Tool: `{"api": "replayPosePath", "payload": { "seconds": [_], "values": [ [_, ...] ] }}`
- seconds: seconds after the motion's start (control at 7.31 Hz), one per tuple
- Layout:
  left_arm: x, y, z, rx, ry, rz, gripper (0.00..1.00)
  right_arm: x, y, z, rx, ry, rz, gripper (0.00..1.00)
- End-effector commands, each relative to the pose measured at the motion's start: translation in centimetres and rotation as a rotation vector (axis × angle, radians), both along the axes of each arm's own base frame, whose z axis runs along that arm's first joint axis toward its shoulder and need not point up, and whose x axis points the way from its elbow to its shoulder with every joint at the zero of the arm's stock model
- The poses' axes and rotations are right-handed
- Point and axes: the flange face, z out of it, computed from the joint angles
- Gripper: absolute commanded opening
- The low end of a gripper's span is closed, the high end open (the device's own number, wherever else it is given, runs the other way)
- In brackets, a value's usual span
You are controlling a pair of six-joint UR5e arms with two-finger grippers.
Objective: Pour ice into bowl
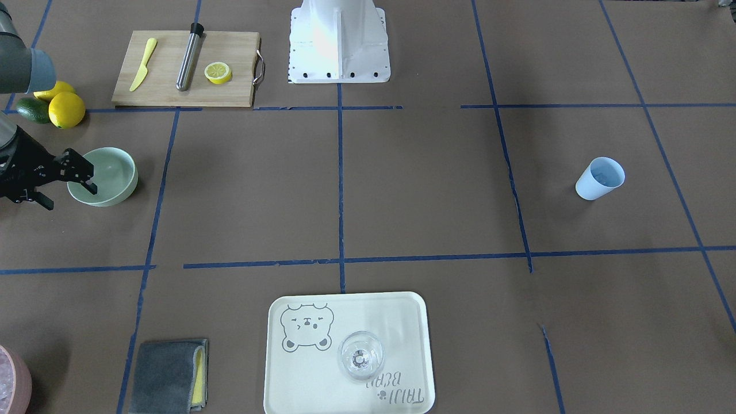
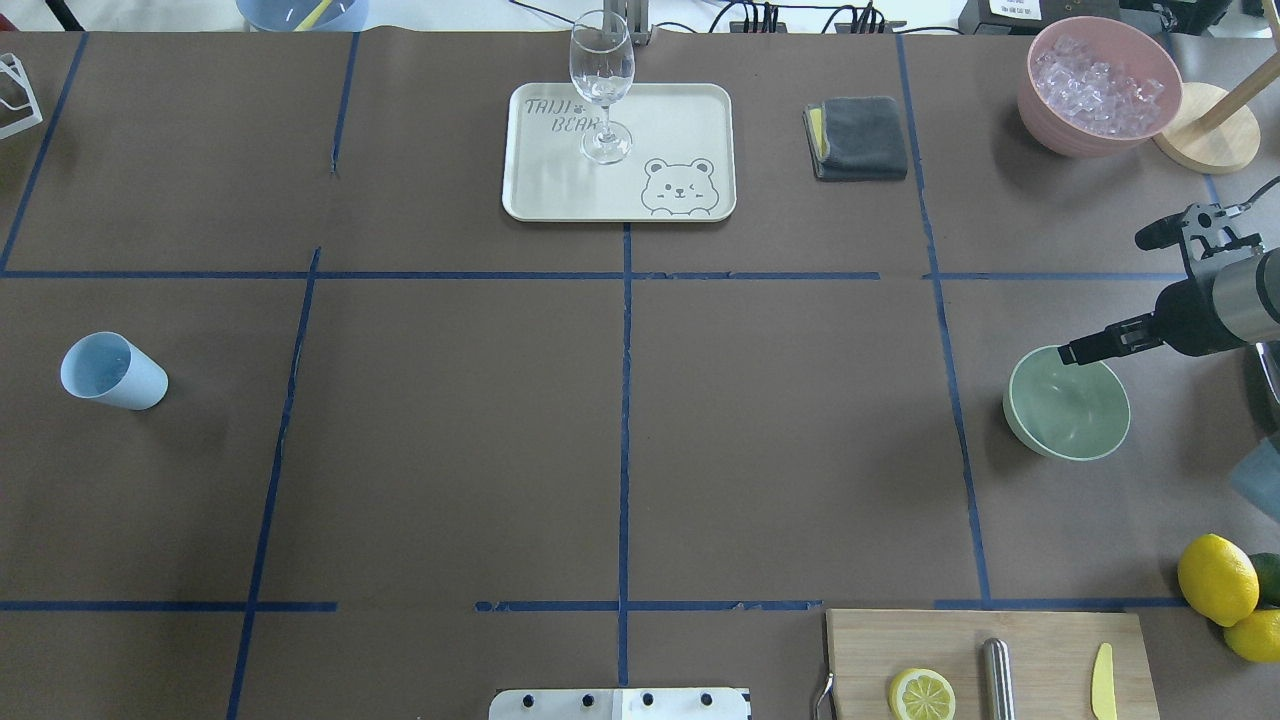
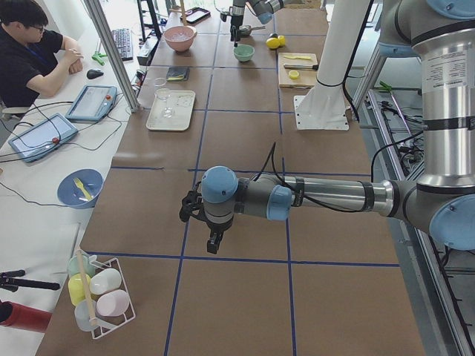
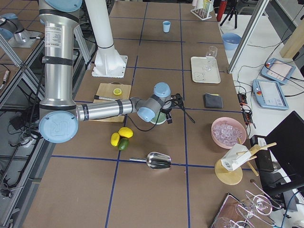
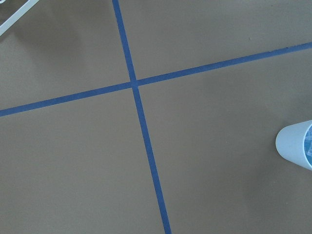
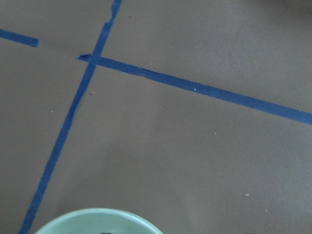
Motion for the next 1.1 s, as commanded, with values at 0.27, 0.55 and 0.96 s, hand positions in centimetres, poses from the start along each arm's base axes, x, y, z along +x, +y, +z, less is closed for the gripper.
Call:
{"api": "replayPosePath", "payload": {
  "seconds": [0.27, 0.55, 0.96],
  "values": [
    [0.0, -0.1, -0.1, 0.011, 0.001, 0.0, 1.0, -0.2, 0.4, 1.1, 0.004, 0.008, -0.024, 0.0],
    [0.0, 0.0, -0.1, 0.019, 0.001, 0.001, 1.0, -0.3, 0.3, 0.8, -0.004, 0.002, -0.012, 0.0],
    [-0.1, 0.0, -0.1, 0.02, 0.0, 0.0, 1.0, -4.7, -2.0, -8.0, -0.064, -0.137, 0.076, 0.0]
  ]
}}
